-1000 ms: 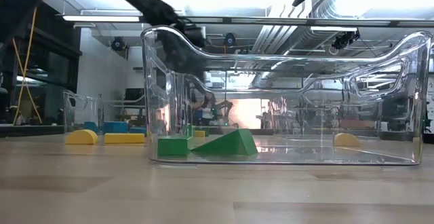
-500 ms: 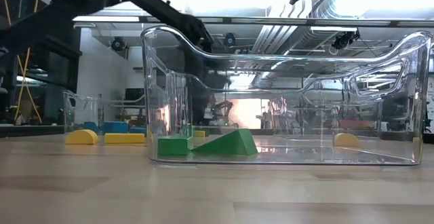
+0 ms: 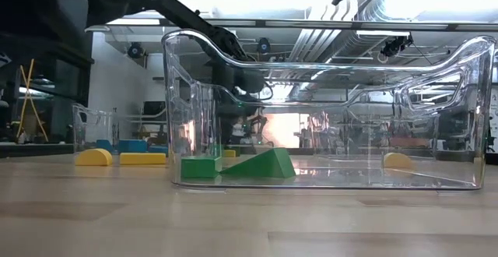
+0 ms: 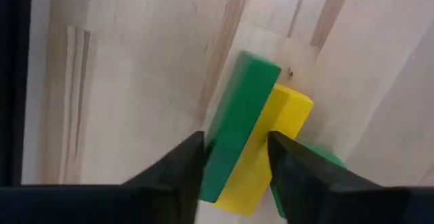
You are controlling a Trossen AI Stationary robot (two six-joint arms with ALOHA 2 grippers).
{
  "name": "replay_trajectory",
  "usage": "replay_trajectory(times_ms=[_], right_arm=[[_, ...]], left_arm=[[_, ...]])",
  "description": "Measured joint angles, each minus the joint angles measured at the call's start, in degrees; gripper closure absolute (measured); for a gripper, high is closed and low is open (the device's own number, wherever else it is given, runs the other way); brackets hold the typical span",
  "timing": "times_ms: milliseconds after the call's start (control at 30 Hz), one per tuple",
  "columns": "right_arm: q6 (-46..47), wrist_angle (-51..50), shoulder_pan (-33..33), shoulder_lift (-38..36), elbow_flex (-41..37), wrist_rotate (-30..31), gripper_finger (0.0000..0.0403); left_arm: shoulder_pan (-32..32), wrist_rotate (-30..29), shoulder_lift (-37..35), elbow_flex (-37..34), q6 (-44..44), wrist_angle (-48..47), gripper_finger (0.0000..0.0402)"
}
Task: Sort blocks
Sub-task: Put the green block into the bottom transparent bin
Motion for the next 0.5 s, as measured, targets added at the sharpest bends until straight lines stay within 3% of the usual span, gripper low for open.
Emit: replay_trajectory(times_ms=[200, 500], right_arm=[[-1.1, 0.0, 0.0, 0.0, 0.0, 0.0, 0.0402], [-3.5, 0.0, 0.0, 0.0, 0.0, -0.1, 0.0402]], left_arm=[[0.1, 0.0, -0.2, 0.0, 1.4, -2.9, 0.0384], [0.2, -0.9, -4.2, -0.3, -0.3, -3.3, 0.0392]])
